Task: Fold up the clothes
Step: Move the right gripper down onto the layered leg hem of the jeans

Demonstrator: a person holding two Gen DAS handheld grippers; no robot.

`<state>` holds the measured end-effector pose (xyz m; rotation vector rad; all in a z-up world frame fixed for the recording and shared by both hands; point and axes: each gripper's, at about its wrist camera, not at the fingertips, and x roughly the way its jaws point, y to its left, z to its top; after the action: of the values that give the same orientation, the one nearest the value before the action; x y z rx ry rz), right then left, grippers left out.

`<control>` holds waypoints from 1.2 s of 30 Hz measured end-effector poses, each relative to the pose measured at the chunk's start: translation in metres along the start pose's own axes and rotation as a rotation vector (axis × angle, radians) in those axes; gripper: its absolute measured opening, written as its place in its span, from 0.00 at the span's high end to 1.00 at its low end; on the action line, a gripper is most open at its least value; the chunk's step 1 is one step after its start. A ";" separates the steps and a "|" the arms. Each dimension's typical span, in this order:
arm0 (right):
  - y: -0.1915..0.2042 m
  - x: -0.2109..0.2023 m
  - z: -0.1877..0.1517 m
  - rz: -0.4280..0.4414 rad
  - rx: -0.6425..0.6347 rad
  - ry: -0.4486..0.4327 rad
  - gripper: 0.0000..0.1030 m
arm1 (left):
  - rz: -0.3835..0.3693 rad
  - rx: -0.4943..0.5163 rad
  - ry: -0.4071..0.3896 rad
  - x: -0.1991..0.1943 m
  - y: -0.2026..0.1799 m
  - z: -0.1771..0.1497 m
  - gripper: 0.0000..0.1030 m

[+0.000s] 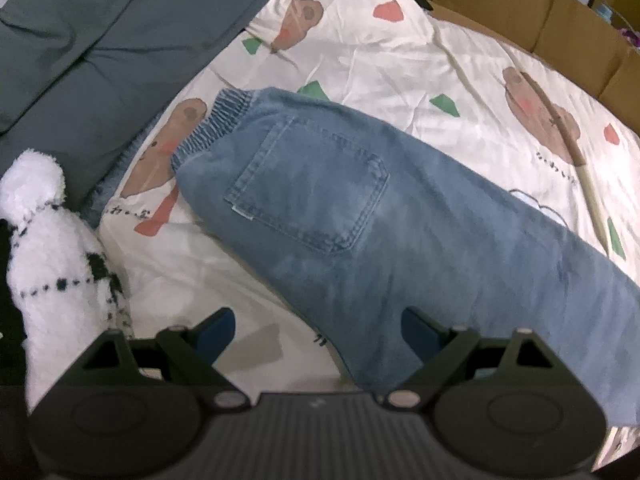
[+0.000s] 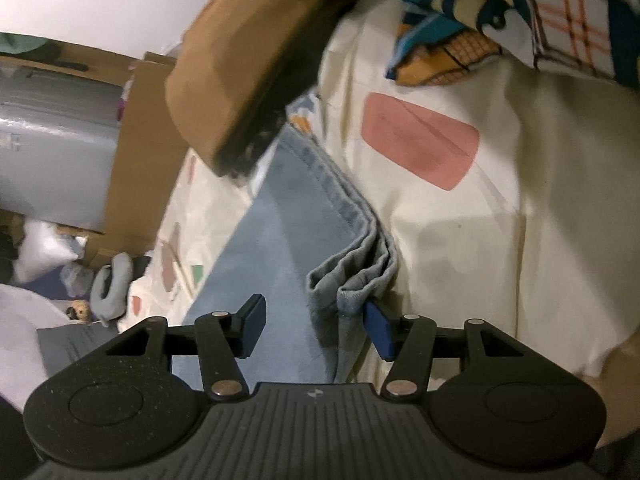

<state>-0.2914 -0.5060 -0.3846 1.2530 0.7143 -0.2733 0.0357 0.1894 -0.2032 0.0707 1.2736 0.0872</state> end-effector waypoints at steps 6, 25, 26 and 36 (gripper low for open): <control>-0.020 0.016 0.008 -0.025 0.080 0.017 0.45 | -0.002 -0.005 0.016 0.011 -0.002 -0.004 0.11; -0.040 0.042 0.043 0.086 0.183 0.132 0.57 | 0.011 0.003 0.049 0.026 -0.001 -0.003 0.11; -0.043 0.044 0.046 0.092 0.200 0.131 0.57 | 0.005 -0.003 0.049 0.026 -0.001 -0.003 0.11; -0.014 0.047 0.063 0.182 0.106 0.238 0.57 | -0.021 -0.005 0.061 0.034 -0.005 -0.008 0.11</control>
<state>-0.2419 -0.5600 -0.4161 1.4573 0.7901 -0.0121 0.0378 0.1882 -0.2383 0.0511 1.3350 0.0752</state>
